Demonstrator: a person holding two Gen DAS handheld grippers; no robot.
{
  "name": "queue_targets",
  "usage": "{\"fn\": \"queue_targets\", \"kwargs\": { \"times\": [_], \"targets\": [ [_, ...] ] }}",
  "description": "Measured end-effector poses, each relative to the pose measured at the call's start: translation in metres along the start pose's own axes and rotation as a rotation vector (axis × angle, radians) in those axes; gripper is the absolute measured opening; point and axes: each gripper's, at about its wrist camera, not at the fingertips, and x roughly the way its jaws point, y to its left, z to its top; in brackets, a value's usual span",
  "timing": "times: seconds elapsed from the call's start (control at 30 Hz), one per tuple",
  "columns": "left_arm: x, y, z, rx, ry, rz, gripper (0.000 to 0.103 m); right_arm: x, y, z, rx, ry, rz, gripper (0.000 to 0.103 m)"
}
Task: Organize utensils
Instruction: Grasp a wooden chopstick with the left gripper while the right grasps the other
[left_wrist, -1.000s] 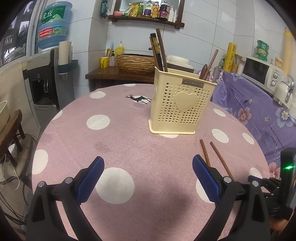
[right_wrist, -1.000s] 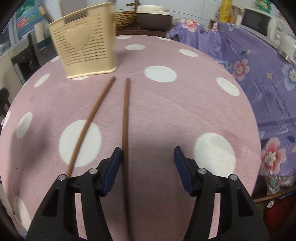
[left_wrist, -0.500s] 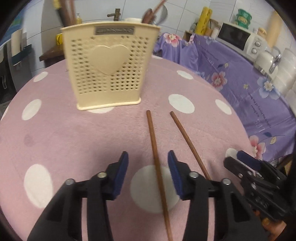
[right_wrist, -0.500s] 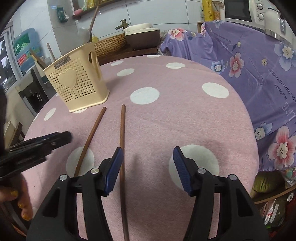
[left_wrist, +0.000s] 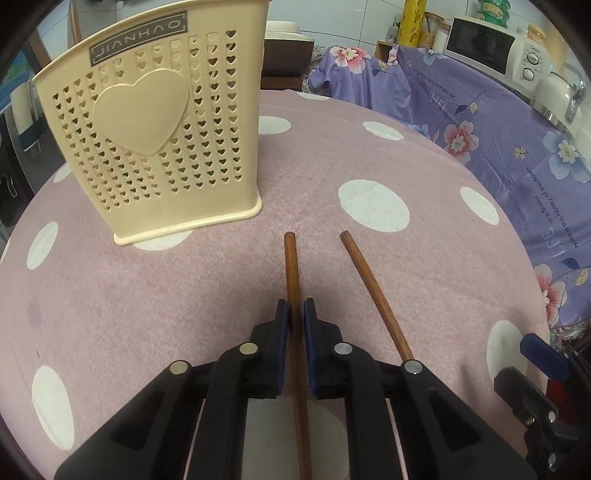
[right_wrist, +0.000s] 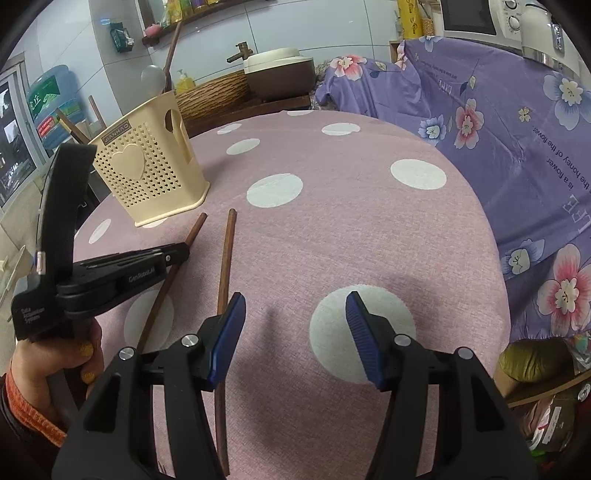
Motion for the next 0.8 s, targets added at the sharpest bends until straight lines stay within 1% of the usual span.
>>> {"fn": "queue_targets", "kwargs": {
  "times": [0.13, 0.27, 0.5, 0.63, 0.7, 0.73, 0.8],
  "targets": [
    [0.008, -0.001, 0.013, 0.003, 0.002, 0.003, 0.008, 0.003, 0.005, 0.004, -0.021, 0.002, 0.003, 0.058],
    [0.013, 0.000, 0.021, -0.007, 0.009, -0.015, 0.008, 0.009, 0.014, 0.014, -0.053, 0.021, 0.034, 0.058],
    [0.005, 0.009, 0.012, 0.006, 0.003, -0.036, 0.008, 0.044, 0.036, 0.036, -0.134, 0.092, 0.062, 0.057],
    [-0.006, 0.022, 0.000, 0.007, 0.009, -0.040, 0.008, 0.065, 0.049, 0.044, -0.174, 0.137, 0.071, 0.052],
    [-0.011, 0.029, -0.006, 0.006, 0.011, -0.030, 0.008, 0.073, 0.057, 0.049, -0.199, 0.145, 0.058, 0.048],
    [-0.014, 0.034, -0.009, -0.004, 0.013, -0.023, 0.008, 0.076, 0.060, 0.051, -0.213, 0.145, 0.052, 0.046],
    [-0.018, 0.043, -0.013, -0.033, 0.017, -0.034, 0.008, 0.083, 0.067, 0.055, -0.230, 0.151, 0.054, 0.042]
  ]
}}
